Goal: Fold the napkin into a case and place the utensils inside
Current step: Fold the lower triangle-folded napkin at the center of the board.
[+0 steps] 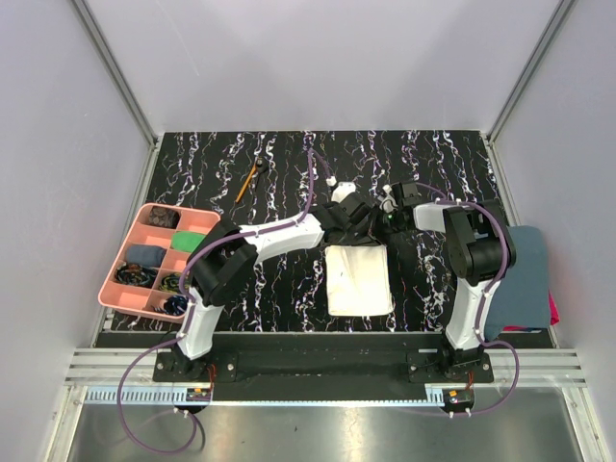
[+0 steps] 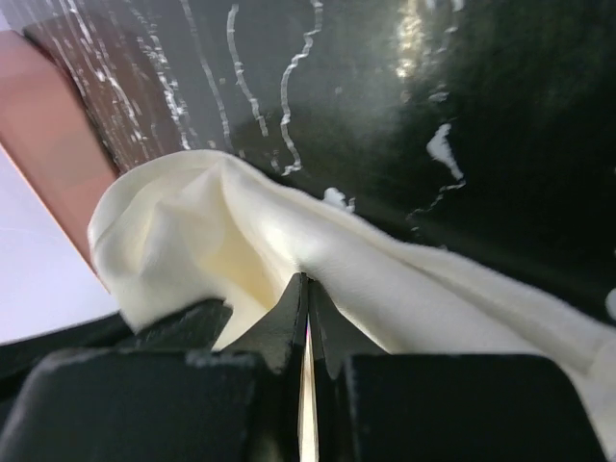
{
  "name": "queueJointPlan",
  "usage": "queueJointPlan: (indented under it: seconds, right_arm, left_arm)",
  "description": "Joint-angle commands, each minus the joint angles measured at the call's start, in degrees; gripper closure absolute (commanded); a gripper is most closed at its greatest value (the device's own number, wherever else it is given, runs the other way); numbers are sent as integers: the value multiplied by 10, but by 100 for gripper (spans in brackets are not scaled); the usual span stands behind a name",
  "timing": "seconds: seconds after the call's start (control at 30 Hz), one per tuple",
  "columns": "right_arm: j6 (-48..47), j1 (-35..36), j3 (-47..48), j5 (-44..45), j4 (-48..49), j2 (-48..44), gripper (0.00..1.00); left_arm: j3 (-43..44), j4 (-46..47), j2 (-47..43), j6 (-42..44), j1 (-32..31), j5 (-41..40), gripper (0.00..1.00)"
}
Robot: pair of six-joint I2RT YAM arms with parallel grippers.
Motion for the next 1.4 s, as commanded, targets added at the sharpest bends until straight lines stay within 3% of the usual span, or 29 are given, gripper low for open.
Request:
queueJointPlan:
  seconds: [0.0, 0.4, 0.67, 0.87, 1.1, 1.23, 1.37]
  right_arm:
    - [-19, 0, 24, 10, 8, 15, 96]
    - [-27, 0, 36, 35, -22, -7, 96]
    - [-30, -2, 22, 101, -93, -114, 78]
    - [-41, -2, -47, 92, -122, -195, 70]
    - [-47, -1, -165, 73, -105, -270, 68]
    - [-56, -1, -189, 68, -102, -291, 68]
    - [-64, -1, -191, 69, -103, -295, 68]
  left_arm:
    - [4, 41, -2, 26, -1, 44, 100]
    - [15, 46, 28, 36, 1, 80, 100]
    - [16, 46, 35, 33, 6, 85, 99]
    - [19, 47, 33, 19, 9, 98, 87]
    - [23, 51, 36, 2, 20, 124, 69]
    - [17, 66, 24, 4, 25, 145, 62]
    - [2, 87, -13, 7, 28, 178, 48]
